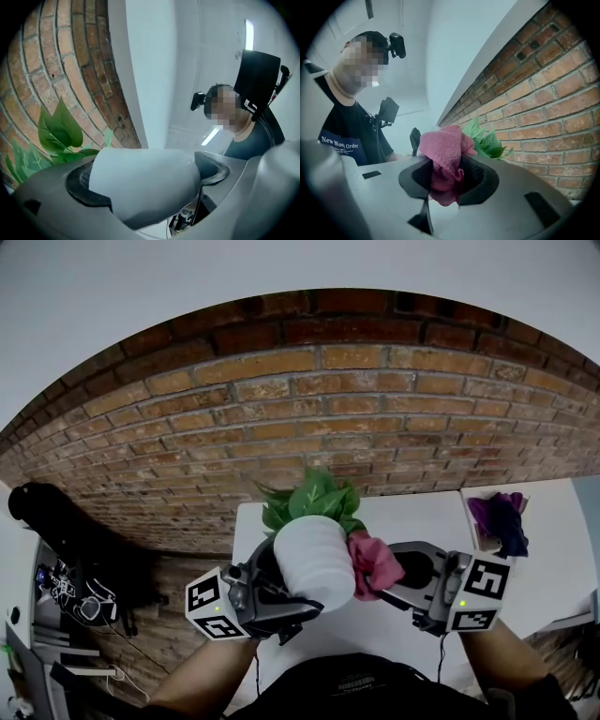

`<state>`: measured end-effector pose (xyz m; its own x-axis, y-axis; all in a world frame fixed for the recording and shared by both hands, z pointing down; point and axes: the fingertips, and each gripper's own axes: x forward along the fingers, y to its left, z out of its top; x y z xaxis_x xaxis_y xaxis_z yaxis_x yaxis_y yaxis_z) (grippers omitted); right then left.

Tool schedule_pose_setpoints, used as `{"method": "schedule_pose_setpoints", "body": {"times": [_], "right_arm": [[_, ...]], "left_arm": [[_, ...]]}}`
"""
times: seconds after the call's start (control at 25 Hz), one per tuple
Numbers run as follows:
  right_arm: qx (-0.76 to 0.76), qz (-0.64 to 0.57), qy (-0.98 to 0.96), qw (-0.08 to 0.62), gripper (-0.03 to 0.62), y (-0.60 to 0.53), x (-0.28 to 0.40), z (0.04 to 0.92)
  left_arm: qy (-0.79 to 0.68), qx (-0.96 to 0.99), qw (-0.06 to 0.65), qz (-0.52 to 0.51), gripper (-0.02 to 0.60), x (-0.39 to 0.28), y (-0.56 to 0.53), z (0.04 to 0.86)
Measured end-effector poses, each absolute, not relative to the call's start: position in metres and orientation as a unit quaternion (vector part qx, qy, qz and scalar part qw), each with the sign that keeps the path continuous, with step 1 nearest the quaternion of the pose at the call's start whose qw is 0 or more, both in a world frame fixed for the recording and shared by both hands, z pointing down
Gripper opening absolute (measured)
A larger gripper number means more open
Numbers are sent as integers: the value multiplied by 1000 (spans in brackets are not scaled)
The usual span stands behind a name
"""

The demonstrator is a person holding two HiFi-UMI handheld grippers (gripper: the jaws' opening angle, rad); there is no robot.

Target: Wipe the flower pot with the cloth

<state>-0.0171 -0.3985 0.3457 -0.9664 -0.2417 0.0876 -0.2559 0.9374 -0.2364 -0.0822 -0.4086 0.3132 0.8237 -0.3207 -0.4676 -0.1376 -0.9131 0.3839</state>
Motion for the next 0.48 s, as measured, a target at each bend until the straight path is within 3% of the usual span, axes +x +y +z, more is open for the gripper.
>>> {"method": "schedule_pose_setpoints", "body": {"times": [0.48], "right_arm": [[115,161,-979,47,100,-383,-32,364]], "left_arm": [[-130,929,167,-304,568,-84,-407,299]]}}
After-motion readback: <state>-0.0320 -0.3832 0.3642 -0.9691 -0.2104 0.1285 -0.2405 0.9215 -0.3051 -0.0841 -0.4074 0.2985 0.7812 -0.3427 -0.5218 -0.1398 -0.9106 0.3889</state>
